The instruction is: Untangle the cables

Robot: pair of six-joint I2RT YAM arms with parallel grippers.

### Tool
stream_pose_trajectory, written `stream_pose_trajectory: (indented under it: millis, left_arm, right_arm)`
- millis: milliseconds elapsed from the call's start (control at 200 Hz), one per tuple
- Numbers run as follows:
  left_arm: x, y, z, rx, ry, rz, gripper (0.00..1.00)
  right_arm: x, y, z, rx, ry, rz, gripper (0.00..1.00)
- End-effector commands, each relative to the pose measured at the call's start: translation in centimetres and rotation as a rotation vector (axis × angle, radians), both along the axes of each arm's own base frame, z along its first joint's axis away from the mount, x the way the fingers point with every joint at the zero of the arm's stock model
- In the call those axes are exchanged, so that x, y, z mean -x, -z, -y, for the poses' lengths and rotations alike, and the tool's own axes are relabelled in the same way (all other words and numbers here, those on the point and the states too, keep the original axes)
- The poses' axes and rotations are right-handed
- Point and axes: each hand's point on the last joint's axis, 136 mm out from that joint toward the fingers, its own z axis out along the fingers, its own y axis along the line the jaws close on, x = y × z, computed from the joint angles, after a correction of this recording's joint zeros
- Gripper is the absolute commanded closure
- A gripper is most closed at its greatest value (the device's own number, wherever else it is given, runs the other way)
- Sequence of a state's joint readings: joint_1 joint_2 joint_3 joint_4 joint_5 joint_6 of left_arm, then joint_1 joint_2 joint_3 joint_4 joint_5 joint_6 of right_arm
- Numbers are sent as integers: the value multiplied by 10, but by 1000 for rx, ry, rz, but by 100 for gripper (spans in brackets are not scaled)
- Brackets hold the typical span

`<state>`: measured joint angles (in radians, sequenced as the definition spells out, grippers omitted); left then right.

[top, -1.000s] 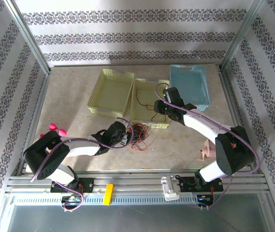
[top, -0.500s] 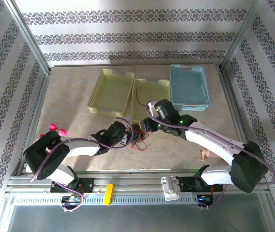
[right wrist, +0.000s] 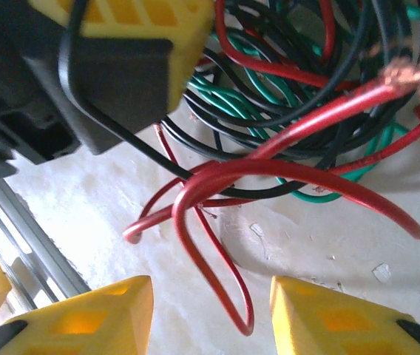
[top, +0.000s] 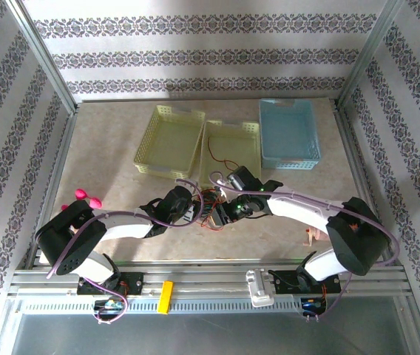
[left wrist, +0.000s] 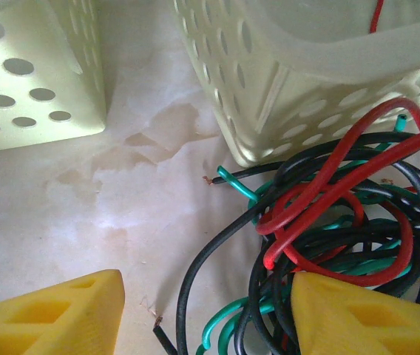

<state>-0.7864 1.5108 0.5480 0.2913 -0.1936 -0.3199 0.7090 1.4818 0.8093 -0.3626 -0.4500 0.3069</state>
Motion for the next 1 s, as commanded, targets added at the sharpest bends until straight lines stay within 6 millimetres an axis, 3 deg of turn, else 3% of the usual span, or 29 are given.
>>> stream_pose_trajectory:
  millis: [0, 180, 360, 530, 725, 994]
  left_arm:
    - [7, 10, -5, -42, -13, -27, 39]
    - [8, 11, -4, -42, -5, -30, 39]
    - [8, 14, -2, -48, 2, -39, 39]
    - [8, 18, -2, -55, 5, -44, 38]
    - [8, 21, -2, -64, 13, -50, 38]
    - [9, 28, -2, -79, 18, -62, 38]
  right_arm:
    - [1, 10, 1, 21, -11, -21, 55]
    - [-4, 12, 1, 23, -1, -13, 61]
    - [-6, 12, 3, 19, 17, -2, 90]
    - [-15, -9, 4, -3, 55, 72, 100]
    - [-42, -69, 17, -49, 154, 267, 100]
    - [-81, -196, 67, -197, 378, 605, 100]
